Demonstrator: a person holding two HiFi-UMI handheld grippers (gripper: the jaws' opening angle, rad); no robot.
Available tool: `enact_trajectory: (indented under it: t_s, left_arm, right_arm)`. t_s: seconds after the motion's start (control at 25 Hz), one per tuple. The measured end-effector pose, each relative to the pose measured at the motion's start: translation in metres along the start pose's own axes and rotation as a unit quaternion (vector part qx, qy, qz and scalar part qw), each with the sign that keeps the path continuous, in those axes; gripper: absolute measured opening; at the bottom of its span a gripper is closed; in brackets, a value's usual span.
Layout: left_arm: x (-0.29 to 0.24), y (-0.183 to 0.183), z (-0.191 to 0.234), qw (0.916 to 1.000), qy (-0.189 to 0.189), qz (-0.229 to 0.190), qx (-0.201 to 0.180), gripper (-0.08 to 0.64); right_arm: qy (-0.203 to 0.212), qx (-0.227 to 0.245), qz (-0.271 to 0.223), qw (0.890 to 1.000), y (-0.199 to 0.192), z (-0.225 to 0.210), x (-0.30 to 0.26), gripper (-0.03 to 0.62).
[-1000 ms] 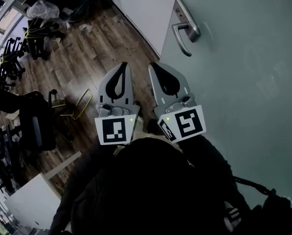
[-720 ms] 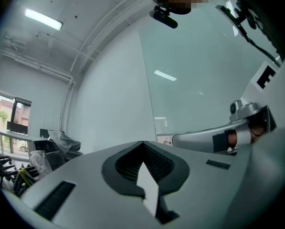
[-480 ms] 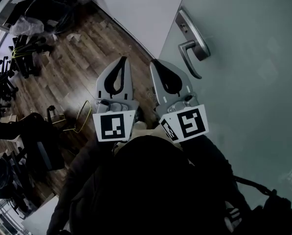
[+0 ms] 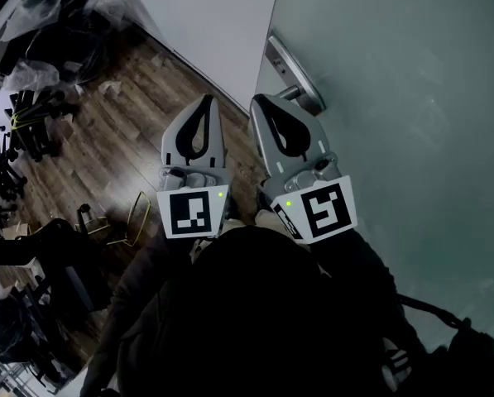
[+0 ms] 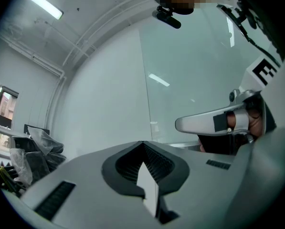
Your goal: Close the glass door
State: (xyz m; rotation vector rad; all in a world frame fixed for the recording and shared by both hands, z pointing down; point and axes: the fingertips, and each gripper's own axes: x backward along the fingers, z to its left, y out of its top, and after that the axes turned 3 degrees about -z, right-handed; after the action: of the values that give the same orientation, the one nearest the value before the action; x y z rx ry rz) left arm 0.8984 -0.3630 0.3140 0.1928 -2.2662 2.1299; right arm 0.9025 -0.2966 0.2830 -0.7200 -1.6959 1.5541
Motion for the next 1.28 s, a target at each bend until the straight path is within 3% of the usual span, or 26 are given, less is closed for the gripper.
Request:
enact_trajectory:
  t_s: [0.16, 0.52, 0.64, 0.88, 1.28]
  left_arm:
    - [-0.019, 0.001, -0.014, 0.9999, -0.011, -0.002, 0.006, -0.004]
    - [-0.045, -0.004, -0.04, 0.9988, -0.047, 0.003, 0.011, -0.003]
    - [-0.045, -0.004, -0.045, 0.9985, -0.054, 0.002, 0.012, -0.003]
    - [-0.042, -0.009, -0.054, 0.9977, -0.066, 0.007, 0.016, -0.003]
    - [-0.031, -0.016, -0.05, 0.998, -0.06, 0.015, 0.013, -0.003]
  right_arm:
    - [-0.018, 0.061, 0.016, 0.998, 0.002, -0.02, 0.006, 0.003]
    - [-0.032, 0.082, 0.012, 0.996, 0.001, -0.034, 0.013, 0.028]
    - [-0.039, 0.09, 0.033, 0.995, -0.006, -0.037, 0.021, 0.028]
    - [-0.047, 0.043, 0.117, 0.991, -0.063, -0.045, 0.035, 0.044]
    - [-0.047, 0.027, 0.12, 0.991, -0.082, -0.041, 0.035, 0.06]
